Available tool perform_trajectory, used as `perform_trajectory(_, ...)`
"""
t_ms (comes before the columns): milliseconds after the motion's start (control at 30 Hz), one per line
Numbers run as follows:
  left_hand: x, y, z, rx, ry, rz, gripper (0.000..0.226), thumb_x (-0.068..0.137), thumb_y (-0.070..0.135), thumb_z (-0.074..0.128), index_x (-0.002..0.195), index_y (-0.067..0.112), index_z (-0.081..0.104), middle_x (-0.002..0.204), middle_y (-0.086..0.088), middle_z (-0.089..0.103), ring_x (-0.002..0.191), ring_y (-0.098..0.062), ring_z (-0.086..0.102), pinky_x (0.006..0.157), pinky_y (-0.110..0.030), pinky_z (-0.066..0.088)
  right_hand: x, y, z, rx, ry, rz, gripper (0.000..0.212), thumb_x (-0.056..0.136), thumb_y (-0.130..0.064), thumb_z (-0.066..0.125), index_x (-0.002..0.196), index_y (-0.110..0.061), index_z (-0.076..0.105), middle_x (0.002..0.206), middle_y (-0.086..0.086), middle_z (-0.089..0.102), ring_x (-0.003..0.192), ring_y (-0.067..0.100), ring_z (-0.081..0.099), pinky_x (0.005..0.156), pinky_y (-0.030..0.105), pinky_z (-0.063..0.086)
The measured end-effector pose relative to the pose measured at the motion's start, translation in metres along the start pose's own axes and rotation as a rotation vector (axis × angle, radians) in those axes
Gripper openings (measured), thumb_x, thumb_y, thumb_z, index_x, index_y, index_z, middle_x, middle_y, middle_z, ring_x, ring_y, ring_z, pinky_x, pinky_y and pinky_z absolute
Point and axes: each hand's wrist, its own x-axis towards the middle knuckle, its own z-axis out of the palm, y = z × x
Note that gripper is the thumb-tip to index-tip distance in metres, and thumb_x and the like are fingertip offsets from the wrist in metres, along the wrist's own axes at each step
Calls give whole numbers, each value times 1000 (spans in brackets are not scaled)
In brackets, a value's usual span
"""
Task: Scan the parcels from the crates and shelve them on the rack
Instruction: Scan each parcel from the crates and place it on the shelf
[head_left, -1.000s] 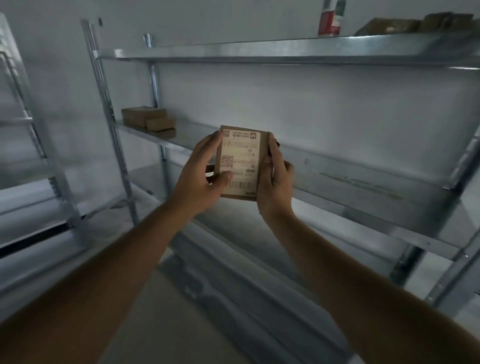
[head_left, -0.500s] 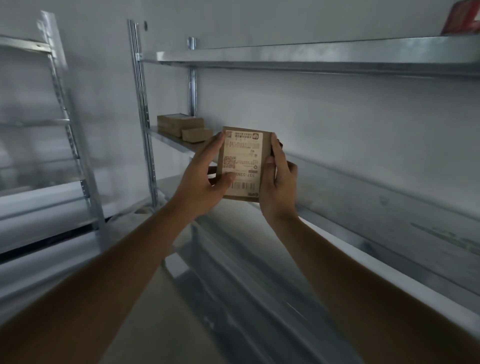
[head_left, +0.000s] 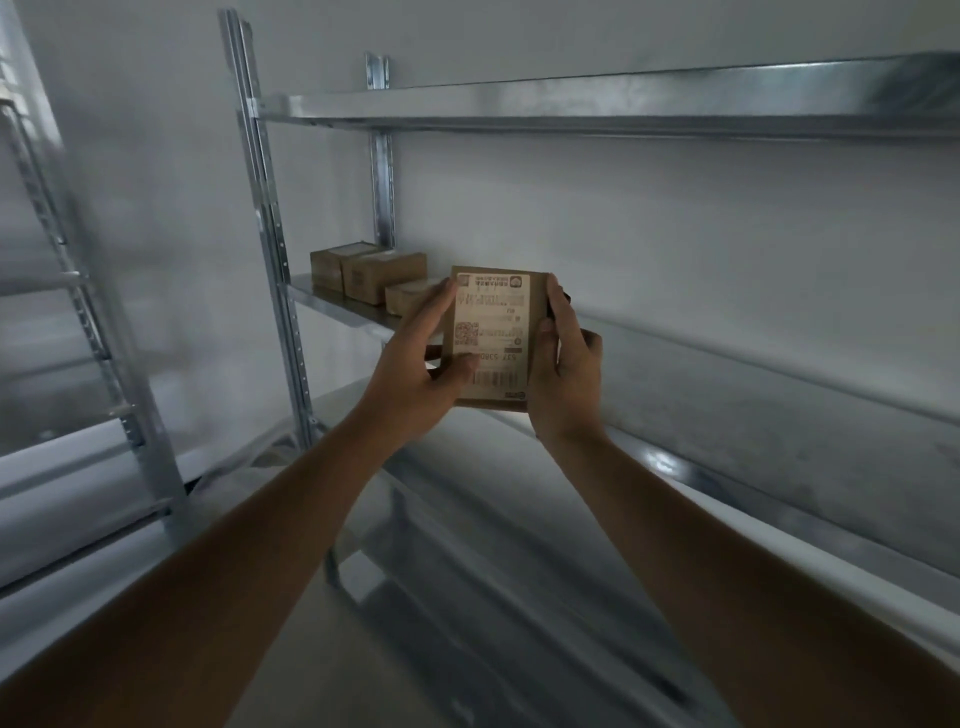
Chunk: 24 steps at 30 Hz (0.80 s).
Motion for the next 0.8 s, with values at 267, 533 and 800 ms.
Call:
perform_trajectory(267, 85, -103, -14, -5, -51, -43, 82, 99, 5, 67, 166, 29, 25, 159, 9, 41, 146, -15, 45, 111, -31, 49, 81, 58, 89, -64, 33, 23, 49, 116, -28, 34, 165, -36, 36, 120, 14, 49, 93, -36, 37, 74, -10, 32)
perform_trajectory(533, 173, -181, -24, -25, -125, -79, 76, 100, 0, 64, 164, 24, 31, 159, 3, 41, 150, -17, 40, 113, -46, 51, 162, 100, 153, -96, 32, 134, 50, 116, -31, 30, 164, -43, 35, 125, 10, 47, 86, -39, 35, 67, -11, 31)
perform_trajectory(800, 250, -250, -34, -107, -287, -139, 75, 101, 13, 68, 163, 37, 33, 157, 8, 50, 129, -12, 61, 101, -33, 59, 215, 118, 198, -177, 87, 250, 50, 116, -32, 25, 162, -45, 37, 135, 10, 53, 97, 6, 59, 84, 24, 57)
